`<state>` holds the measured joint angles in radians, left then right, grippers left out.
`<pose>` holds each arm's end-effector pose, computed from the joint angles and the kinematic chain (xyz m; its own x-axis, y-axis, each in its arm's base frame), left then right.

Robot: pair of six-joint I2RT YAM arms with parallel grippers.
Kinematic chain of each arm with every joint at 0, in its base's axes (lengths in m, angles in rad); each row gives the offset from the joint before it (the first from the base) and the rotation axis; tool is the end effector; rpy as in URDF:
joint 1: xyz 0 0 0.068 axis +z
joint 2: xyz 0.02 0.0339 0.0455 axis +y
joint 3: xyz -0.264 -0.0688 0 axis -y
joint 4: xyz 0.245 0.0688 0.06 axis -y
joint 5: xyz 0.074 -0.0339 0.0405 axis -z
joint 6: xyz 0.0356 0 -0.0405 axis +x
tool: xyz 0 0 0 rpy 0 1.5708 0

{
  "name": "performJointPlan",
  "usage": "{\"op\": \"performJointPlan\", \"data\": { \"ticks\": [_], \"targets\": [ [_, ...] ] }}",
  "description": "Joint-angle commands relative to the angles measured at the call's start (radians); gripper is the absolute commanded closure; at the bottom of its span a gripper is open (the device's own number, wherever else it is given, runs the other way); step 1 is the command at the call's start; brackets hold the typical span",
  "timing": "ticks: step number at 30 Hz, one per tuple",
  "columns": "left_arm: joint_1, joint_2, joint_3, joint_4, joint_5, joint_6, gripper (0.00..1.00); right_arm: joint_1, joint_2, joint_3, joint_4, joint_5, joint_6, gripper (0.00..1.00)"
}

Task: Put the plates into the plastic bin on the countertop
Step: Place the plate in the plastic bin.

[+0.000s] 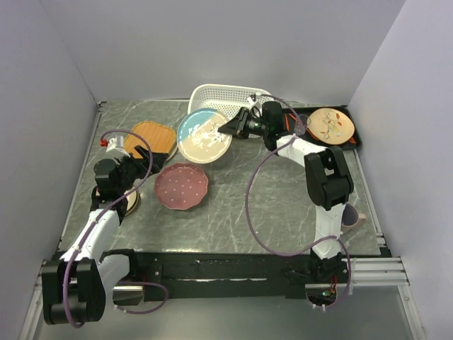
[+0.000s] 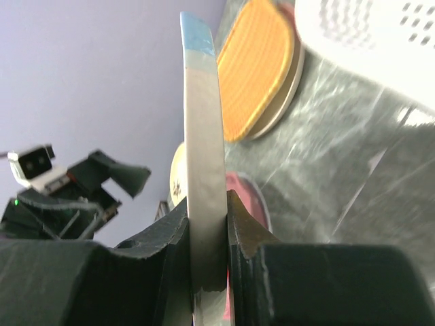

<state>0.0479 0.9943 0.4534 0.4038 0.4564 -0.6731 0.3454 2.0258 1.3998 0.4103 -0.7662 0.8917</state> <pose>0.2225 -0.0050 0.2456 -0.3518 -0.5771 -0.7370 0.2223 0.7133 -0.6647 0.4311 0.1814 0.2344 -0.8123 0.3036 -0.4981 -0.3968 0.3382 0.8533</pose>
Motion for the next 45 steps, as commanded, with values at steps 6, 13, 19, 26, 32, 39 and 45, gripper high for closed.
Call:
{"op": "performJointPlan", "data": {
  "ticks": [6, 13, 19, 26, 32, 39, 45],
  "targets": [
    [-0.005, 0.040, 0.011, 0.098, 0.080, 0.000, 0.01, -0.054, 0.070, 0.211, 0.081, 0.024, 0.053, 1.00],
    [-0.003, 0.064, 0.008, 0.130, 0.107, -0.019, 0.01, -0.083, 0.134, 0.338, 0.027, 0.053, 0.061, 1.00],
    [-0.003, 0.075, -0.001, 0.158, 0.113, -0.031, 0.01, -0.106, 0.181, 0.444, -0.008, 0.071, 0.085, 1.00],
    [-0.003, 0.102, -0.002, 0.185, 0.136, -0.042, 0.01, -0.125, 0.232, 0.563, -0.088, 0.113, 0.081, 1.00],
    [-0.003, 0.110, -0.005, 0.210, 0.145, -0.054, 0.01, -0.135, 0.269, 0.631, -0.126, 0.163, 0.082, 1.00],
    [-0.003, 0.139, -0.016, 0.260, 0.172, -0.083, 0.01, -0.138, 0.307, 0.699, -0.156, 0.214, 0.090, 1.00],
    [-0.003, 0.150, -0.030, 0.303, 0.180, -0.102, 0.01, -0.143, 0.343, 0.752, -0.175, 0.229, 0.095, 1.00]
  ]
}}
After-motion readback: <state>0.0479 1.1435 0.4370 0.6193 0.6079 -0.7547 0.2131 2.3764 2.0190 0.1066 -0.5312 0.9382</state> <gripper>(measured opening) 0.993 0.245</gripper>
